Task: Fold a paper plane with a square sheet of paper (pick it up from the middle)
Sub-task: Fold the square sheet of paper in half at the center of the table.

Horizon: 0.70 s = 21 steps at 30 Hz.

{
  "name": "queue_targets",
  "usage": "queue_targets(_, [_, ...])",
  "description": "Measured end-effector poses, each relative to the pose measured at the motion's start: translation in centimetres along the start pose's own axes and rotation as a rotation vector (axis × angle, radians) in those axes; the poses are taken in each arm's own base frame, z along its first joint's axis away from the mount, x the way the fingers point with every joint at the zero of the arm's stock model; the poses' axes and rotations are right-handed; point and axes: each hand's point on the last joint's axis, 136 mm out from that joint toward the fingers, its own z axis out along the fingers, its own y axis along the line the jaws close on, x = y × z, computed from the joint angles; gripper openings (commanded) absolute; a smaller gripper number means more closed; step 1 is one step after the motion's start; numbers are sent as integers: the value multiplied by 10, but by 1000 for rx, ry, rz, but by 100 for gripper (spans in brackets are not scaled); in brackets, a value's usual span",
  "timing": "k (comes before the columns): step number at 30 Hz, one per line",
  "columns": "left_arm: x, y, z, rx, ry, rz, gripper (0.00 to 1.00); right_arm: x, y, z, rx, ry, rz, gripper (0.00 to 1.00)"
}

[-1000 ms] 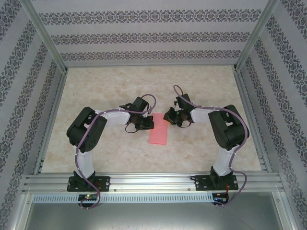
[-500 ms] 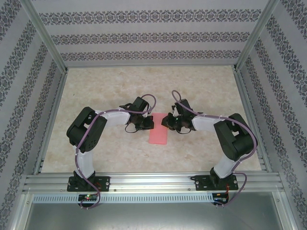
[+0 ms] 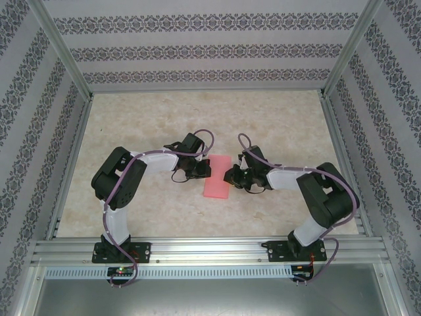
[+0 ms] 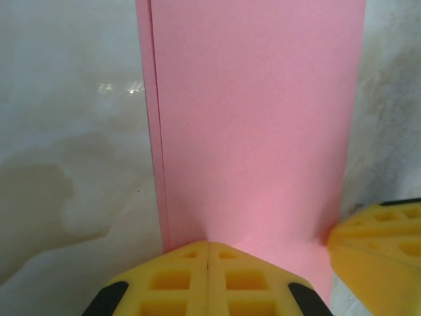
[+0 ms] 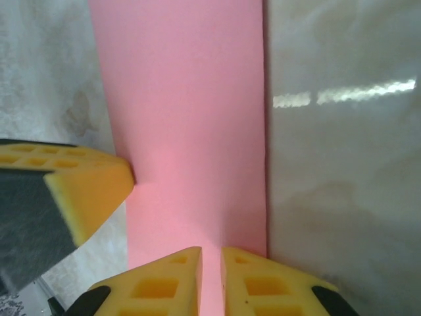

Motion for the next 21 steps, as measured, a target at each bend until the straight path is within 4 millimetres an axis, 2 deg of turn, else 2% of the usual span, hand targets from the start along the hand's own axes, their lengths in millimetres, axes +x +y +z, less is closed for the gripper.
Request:
queue_targets(4, [0,0,0,0,0,1,0,9,8,-1,-20,14,-27,17])
queue_targets(8, [0,0,0,0,0,3,0,28,-3,8,12,66,-26,16])
queue_targets(11, [0,0,0,-1,1,3,0,30,-4,9,-5,67,-29,16])
queue_targets(16, [0,0,0,-1,0,3,0,33,-2,7,-20,61,-42,17])
queue_targets(21, [0,0,0,-1,0,3,0,49,6,-3,-16,90,-70,19])
